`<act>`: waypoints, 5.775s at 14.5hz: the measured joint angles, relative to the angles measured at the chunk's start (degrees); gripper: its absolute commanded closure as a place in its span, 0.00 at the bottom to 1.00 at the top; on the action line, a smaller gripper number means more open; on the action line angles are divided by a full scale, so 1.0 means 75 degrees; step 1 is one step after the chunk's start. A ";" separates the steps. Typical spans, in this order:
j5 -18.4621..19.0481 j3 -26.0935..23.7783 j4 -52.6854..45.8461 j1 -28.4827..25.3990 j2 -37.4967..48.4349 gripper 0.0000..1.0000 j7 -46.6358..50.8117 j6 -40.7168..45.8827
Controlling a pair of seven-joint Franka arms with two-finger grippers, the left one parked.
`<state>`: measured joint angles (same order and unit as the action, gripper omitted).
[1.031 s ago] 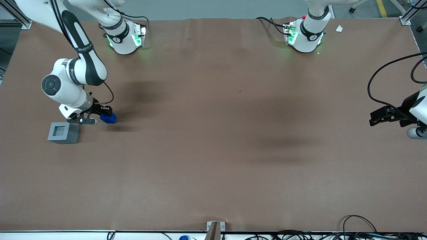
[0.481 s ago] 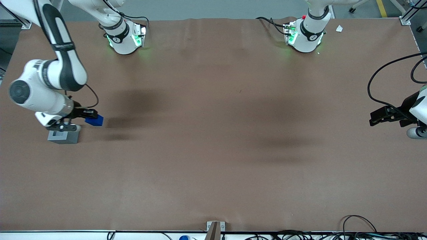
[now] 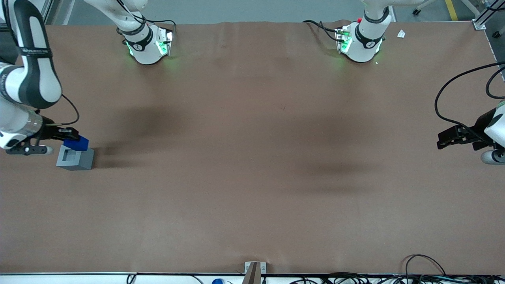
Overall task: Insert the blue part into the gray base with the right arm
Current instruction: 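Carry the blue block over the gray base and lower it in, then press the blue block down into the gray base's recess, then open the right gripper to release the blue block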
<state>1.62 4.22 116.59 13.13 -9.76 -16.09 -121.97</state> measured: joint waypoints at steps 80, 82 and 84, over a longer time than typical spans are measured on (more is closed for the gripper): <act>0.0086 -0.0166 -0.1867 0.0296 -0.0706 0.00 -0.0103 0.1826; 0.0078 -0.0185 -0.1868 0.0002 -0.0325 0.00 0.0323 0.2165; 0.0033 -0.0200 -0.1871 -0.0309 0.0045 0.00 0.0651 0.2539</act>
<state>1.87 2.72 102.56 10.81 -9.42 -11.20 -102.92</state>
